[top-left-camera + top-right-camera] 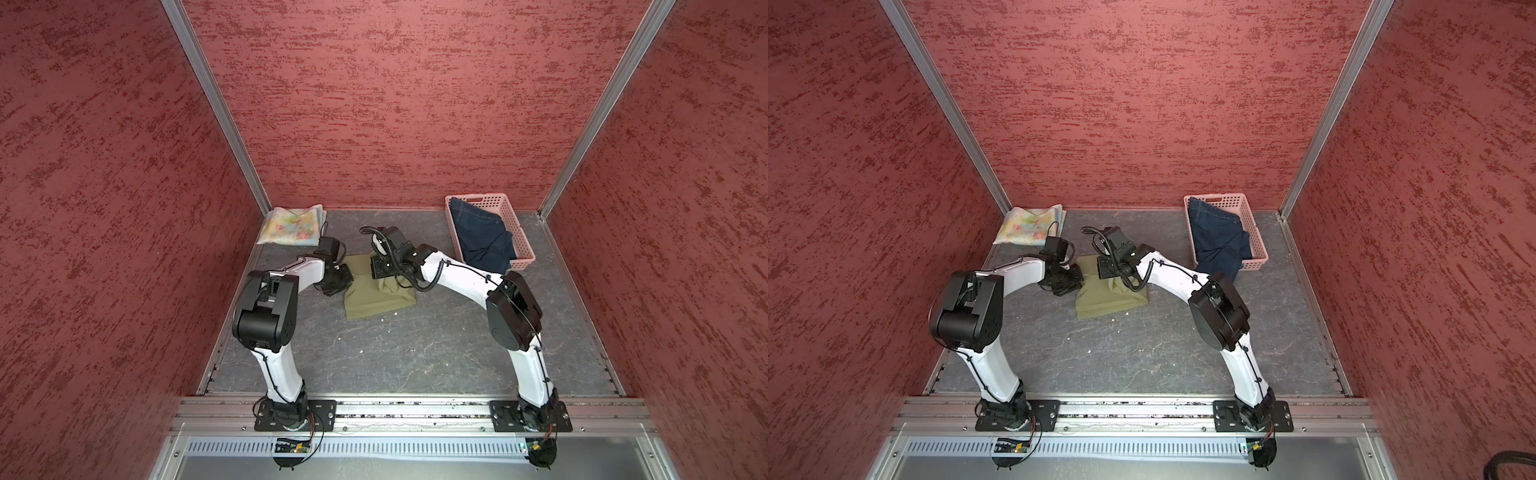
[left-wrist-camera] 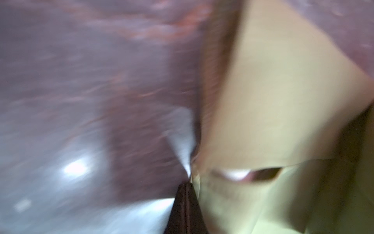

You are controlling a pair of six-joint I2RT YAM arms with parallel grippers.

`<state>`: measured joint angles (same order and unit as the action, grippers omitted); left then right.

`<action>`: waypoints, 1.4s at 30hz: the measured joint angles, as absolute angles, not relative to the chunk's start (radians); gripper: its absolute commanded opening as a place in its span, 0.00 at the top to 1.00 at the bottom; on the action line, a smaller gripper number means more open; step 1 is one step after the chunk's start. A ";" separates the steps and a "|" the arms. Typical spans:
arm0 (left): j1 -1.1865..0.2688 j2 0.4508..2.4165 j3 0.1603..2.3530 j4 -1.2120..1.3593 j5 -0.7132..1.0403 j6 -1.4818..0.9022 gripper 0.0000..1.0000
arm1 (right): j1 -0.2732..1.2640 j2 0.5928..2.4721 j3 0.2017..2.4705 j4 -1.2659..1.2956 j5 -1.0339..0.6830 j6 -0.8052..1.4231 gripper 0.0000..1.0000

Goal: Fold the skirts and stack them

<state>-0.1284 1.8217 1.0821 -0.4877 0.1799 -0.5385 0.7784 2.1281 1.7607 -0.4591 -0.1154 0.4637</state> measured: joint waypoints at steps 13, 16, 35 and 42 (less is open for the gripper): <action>-0.077 1.761 1.017 -0.486 0.262 -0.589 1.00 | 0.779 2.152 1.761 -0.463 -0.115 0.463 1.00; -0.067 1.744 1.017 -0.471 0.292 -0.599 1.00 | 0.779 2.153 1.761 -0.463 -0.115 0.463 1.00; -0.069 1.809 1.005 -0.321 0.391 -0.624 1.00 | 0.780 2.161 1.791 -0.481 -0.115 0.463 1.00; -0.069 1.825 1.005 -0.309 0.401 -0.623 1.00 | 0.788 2.162 1.839 -0.514 -0.115 0.463 1.00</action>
<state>-0.0692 1.8252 1.0054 -0.3092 0.4011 -0.6231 0.7879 2.1620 1.8389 -0.5137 -0.1150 0.4633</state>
